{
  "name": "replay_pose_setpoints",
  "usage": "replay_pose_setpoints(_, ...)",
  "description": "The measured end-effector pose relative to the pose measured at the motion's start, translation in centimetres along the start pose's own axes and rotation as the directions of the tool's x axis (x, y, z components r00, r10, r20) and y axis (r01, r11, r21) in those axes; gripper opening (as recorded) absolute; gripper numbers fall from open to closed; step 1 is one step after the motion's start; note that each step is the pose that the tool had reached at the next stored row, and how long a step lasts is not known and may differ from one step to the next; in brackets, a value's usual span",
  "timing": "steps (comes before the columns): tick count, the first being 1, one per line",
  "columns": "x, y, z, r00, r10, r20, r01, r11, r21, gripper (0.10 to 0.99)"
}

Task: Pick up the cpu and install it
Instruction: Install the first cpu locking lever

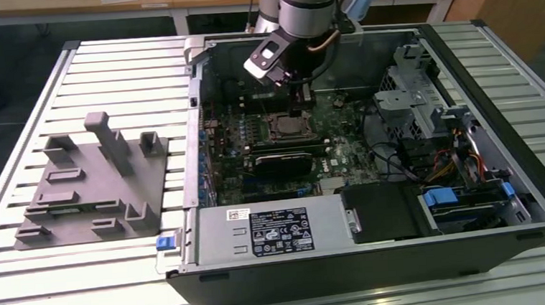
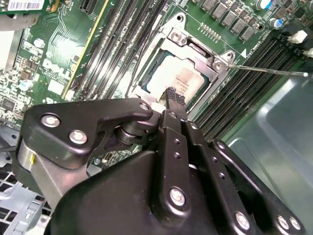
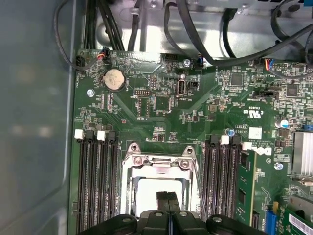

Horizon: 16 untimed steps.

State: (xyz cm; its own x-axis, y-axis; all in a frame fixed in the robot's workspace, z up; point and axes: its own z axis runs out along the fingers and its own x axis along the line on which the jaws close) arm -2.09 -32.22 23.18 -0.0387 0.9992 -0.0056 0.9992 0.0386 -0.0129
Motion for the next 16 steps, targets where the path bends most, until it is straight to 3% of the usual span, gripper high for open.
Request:
replay_pose_setpoints(8, -0.01, -0.02, -1.42, 1.0, 0.0, 0.0, 0.0, 1.0, 0.0, 0.106)
replay_pose_setpoints(16, -0.02, -0.05, -4.13, 1.0, 0.0, 0.0001, 0.0, 1.0, -0.003, 0.106)
